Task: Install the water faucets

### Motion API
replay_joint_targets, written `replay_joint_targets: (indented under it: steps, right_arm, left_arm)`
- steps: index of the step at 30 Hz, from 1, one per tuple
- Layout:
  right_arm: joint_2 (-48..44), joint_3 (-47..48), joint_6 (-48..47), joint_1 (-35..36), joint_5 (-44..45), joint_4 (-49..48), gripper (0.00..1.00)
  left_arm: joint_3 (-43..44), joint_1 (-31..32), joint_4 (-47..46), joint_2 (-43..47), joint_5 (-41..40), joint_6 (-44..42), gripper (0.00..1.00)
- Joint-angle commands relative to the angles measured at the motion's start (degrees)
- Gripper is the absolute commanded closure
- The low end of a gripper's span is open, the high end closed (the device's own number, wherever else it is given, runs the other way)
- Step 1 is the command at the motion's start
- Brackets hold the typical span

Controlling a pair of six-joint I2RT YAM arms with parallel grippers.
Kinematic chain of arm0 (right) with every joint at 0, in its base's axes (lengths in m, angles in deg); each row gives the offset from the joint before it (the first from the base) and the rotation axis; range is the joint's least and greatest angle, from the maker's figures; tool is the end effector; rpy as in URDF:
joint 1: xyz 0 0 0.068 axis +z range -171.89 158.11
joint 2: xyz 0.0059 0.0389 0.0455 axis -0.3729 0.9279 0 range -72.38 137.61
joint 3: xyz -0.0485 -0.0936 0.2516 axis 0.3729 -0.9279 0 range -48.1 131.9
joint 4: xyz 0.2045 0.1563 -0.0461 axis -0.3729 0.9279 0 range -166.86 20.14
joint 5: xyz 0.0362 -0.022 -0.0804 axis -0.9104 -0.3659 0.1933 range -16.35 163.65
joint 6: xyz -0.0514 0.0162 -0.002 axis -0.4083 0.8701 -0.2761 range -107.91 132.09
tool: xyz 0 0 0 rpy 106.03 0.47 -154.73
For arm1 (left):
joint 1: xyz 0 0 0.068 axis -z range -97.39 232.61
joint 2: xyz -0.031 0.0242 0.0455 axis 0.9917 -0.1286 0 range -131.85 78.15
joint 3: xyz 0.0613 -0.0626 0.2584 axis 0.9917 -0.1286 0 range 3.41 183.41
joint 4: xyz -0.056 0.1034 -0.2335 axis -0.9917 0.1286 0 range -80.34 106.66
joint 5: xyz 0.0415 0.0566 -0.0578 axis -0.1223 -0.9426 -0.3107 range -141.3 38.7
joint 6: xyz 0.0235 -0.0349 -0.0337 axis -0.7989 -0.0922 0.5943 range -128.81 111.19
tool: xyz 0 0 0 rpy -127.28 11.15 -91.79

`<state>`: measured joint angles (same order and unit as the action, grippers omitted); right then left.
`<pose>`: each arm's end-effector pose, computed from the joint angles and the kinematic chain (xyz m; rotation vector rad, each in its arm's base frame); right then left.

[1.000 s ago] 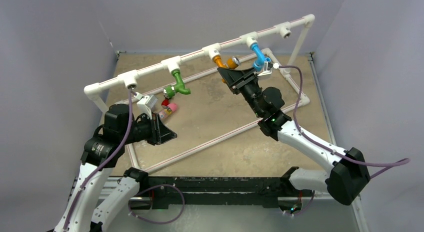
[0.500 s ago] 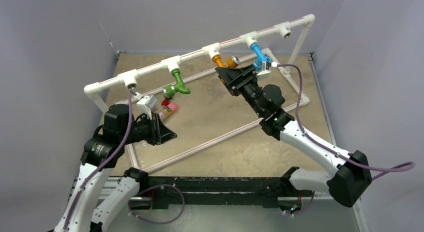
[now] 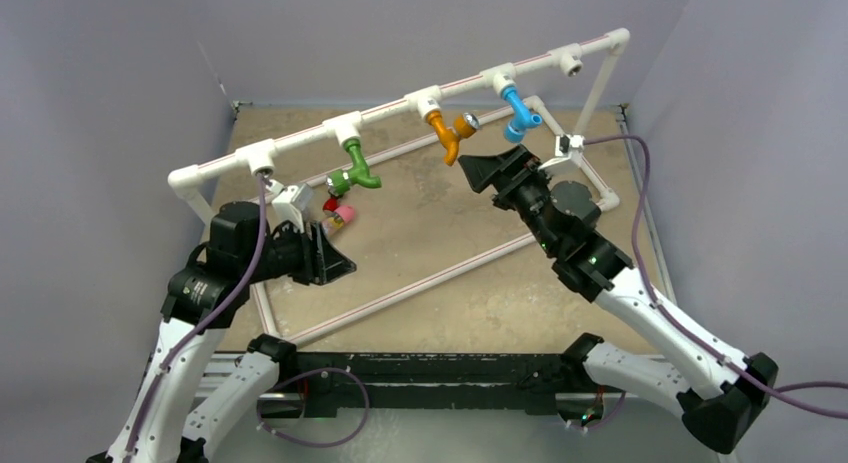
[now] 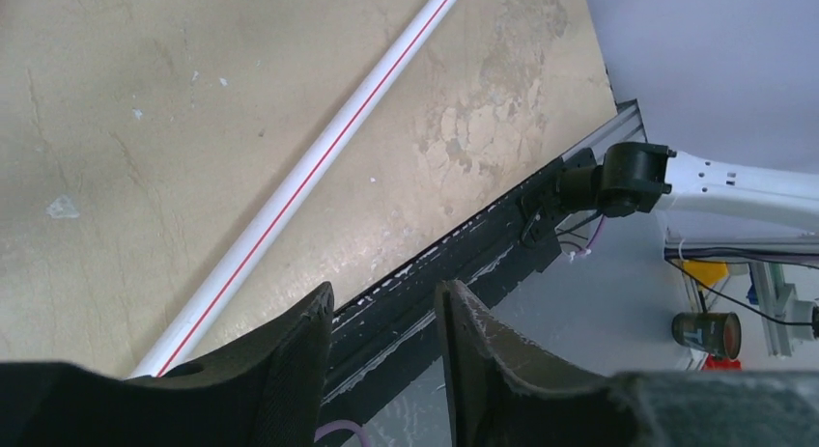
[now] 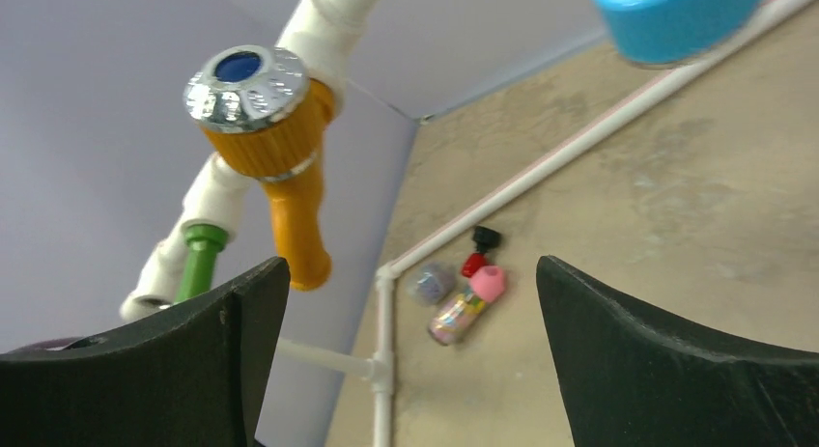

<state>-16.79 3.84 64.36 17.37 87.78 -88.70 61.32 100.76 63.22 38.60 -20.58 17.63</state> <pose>0.1810 0.1367 0.3910 0.3877 1.4841 1.1244 0.1041 -0.0533 0.3555 0.1568 2.2659 -1.0137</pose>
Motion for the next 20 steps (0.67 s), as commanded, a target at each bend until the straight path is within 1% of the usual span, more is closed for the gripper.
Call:
replay_joint_targets:
  steps: [1,4,6,11,13,16,20]
  right_arm:
    - [-4.08,-0.2,-4.81,0.04,8.64,15.13,0.02]
    - [-6.85,-1.03,-3.09,0.03,12.01,22.94,0.01]
    - [-8.5,-0.85,-1.88,0.07,14.39,28.54,0.01]
    - [-13.5,0.66,-3.04,0.05,16.24,36.99,0.01]
    - [-15.77,1.44,-3.93,0.07,15.92,37.53,0.01]
    - [-19.87,2.8,-8.46,0.03,14.93,36.6,0.01]
    - [-22.07,4.79,-10.54,0.11,15.86,36.33,0.01]
  left_arm:
    - [5.12,0.3,0.92,-0.61,-3.62,0.18,0.54]
    - [8.61,0.3,3.09,-1.48,-6.34,0.2,0.51]
    - [11.51,0.26,4.58,-1.75,-8.82,0.13,0.46]
    - [19.22,0.3,5.72,-1.58,-12.43,0.18,0.36]
    - [21.94,0.3,5.41,-1.29,-12.78,0.45,0.34]
    - [25.02,0.3,3.37,-0.31,-12.6,0.83,0.31]
    - [25.8,0.26,-1.98,2.22,-12.08,1.97,0.3]
